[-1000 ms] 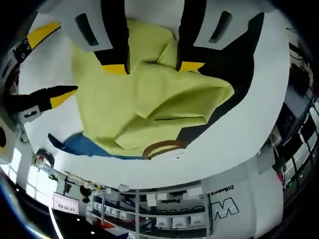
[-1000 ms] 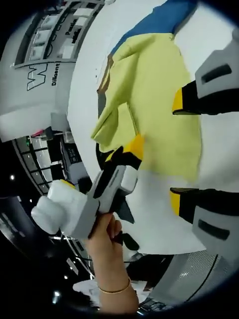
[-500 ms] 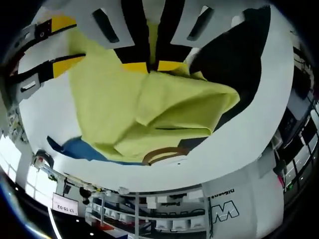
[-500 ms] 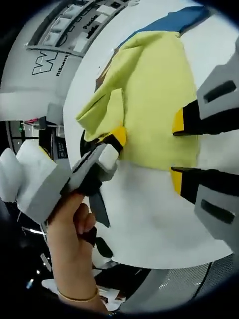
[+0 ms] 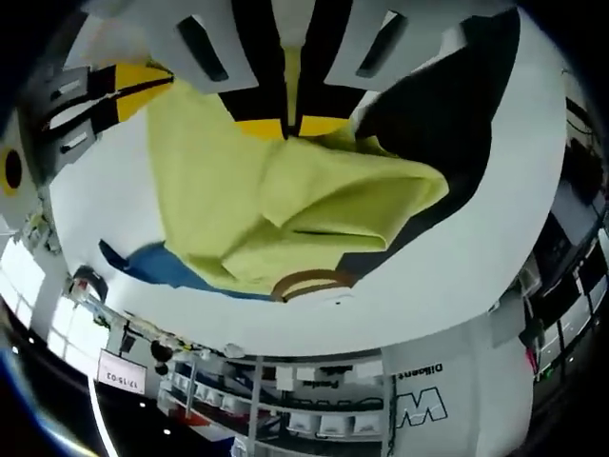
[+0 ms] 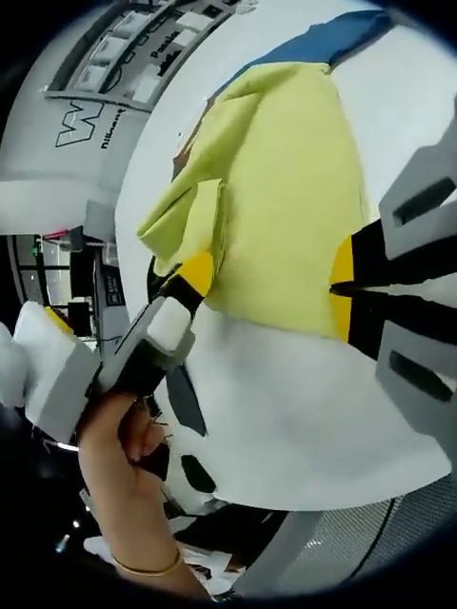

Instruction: Fold the garment on the visible template until the final outline fits inside the template.

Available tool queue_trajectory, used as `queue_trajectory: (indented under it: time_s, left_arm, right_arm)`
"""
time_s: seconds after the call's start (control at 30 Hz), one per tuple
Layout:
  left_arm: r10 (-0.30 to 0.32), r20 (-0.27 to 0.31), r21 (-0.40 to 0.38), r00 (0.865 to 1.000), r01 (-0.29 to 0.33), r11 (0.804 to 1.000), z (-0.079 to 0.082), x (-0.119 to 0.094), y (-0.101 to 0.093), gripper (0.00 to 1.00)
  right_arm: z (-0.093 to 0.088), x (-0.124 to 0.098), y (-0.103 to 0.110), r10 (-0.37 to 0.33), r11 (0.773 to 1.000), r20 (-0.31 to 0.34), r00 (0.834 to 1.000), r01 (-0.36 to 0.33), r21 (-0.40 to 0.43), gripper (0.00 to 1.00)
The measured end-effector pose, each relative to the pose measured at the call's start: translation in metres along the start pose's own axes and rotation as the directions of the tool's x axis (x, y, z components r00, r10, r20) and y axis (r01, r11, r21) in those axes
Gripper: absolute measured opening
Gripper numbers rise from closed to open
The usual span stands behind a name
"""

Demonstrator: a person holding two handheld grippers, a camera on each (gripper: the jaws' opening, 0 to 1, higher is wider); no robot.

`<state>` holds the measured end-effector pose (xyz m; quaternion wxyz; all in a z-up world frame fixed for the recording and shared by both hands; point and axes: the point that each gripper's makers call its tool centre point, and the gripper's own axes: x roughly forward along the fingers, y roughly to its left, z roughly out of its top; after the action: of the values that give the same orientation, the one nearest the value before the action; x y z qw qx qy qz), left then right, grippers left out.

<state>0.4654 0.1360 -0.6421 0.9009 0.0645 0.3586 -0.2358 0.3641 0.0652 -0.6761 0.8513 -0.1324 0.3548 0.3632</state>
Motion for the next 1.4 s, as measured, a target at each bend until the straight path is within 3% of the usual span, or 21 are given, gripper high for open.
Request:
queue_trajectory:
  time_s: [0.47,0.5,0.53,0.6,0.63,0.7,0.77,0.9,1.0,1.07,1.17,1.2,1.23,1.3,1.37,1.4]
  left_arm:
    - [0.008,0.027,-0.009,1.0,-0.008,1.0,-0.001,-0.04,0.016,0.04]
    - [0.006,0.023,-0.009,1.0,-0.006,1.0,-0.002,-0.041,0.017,0.04]
    - [0.005,0.021,-0.005,1.0,-0.005,1.0,-0.002,-0.042,0.016,0.04]
    - [0.004,0.016,0.002,1.0,-0.004,1.0,-0.003,-0.043,0.016,0.04]
    - [0.004,0.016,0.009,1.0,-0.004,1.0,-0.004,-0.044,0.016,0.04]
    - [0.001,0.014,0.014,1.0,-0.001,1.0,-0.004,-0.045,0.015,0.04]
    - [-0.003,0.011,0.015,1.0,0.003,1.0,-0.005,-0.045,0.015,0.04]
    - [-0.006,0.015,0.012,1.0,0.005,1.0,-0.005,-0.046,0.014,0.04]
    - [-0.012,0.018,0.009,1.0,0.012,1.0,-0.004,-0.047,0.014,0.04]
    - [-0.01,0.018,0.011,1.0,0.01,1.0,-0.003,-0.048,0.016,0.04]
    - [-0.011,0.019,0.008,1.0,0.011,1.0,-0.003,-0.05,0.018,0.04]
    - [-0.009,0.019,0.006,1.0,0.009,1.0,-0.003,-0.051,0.019,0.04]
    - [-0.007,0.018,0.006,1.0,0.007,1.0,-0.003,-0.051,0.02,0.04]
    - [-0.003,0.015,0.003,1.0,0.003,1.0,-0.003,-0.053,0.022,0.04]
    - [-0.003,0.015,0.001,1.0,0.003,1.0,-0.003,-0.054,0.022,0.04]
    - [-0.005,0.018,0.0,1.0,0.005,1.0,-0.003,-0.057,0.022,0.04]
  right_arm:
    - [-0.032,-0.032,-0.012,-0.028,0.999,-0.091,0.995,0.031,0.035,0.0]
    - [-0.034,-0.035,-0.007,0.007,0.995,-0.087,0.996,0.001,0.095,0.0]
    - [-0.028,-0.037,-0.008,0.001,0.982,-0.032,0.999,0.006,0.19,0.0]
    - [-0.024,-0.042,-0.012,-0.005,0.979,0.014,1.0,0.002,0.204,0.0]
    - [-0.028,-0.045,-0.013,-0.013,0.983,0.0,1.0,0.013,0.181,0.0]
    - [-0.028,-0.047,-0.013,-0.032,0.984,0.009,0.999,0.03,0.175,0.23]
    - [-0.027,-0.044,-0.005,-0.002,0.98,0.016,1.0,-0.001,0.201,0.4]
    - [-0.029,-0.04,0.002,-0.007,0.994,-0.009,1.0,0.008,0.109,0.44]
    - [-0.031,-0.038,-0.001,-0.04,0.997,-0.022,0.999,0.041,0.059,0.38]
    - [-0.033,-0.037,-0.003,-0.047,0.997,-0.029,0.999,0.048,0.052,0.21]
    - [-0.033,-0.036,-0.007,-0.058,0.997,-0.019,0.998,0.058,0.05,0.14]
    - [-0.035,-0.037,-0.011,-0.077,0.997,-0.035,0.996,0.077,-0.019,0.1]
    - [-0.035,-0.037,-0.012,-0.08,0.997,-0.038,0.996,0.079,-0.027,0.02]
    - [-0.035,-0.038,-0.012,-0.079,0.997,-0.036,0.996,0.079,-0.002,0.0]
    - [-0.037,-0.042,-0.011,-0.05,0.996,-0.039,0.998,0.053,0.076,0.0]
    - [-0.038,-0.048,-0.017,-0.063,0.995,-0.039,0.997,0.066,0.069,0.0]
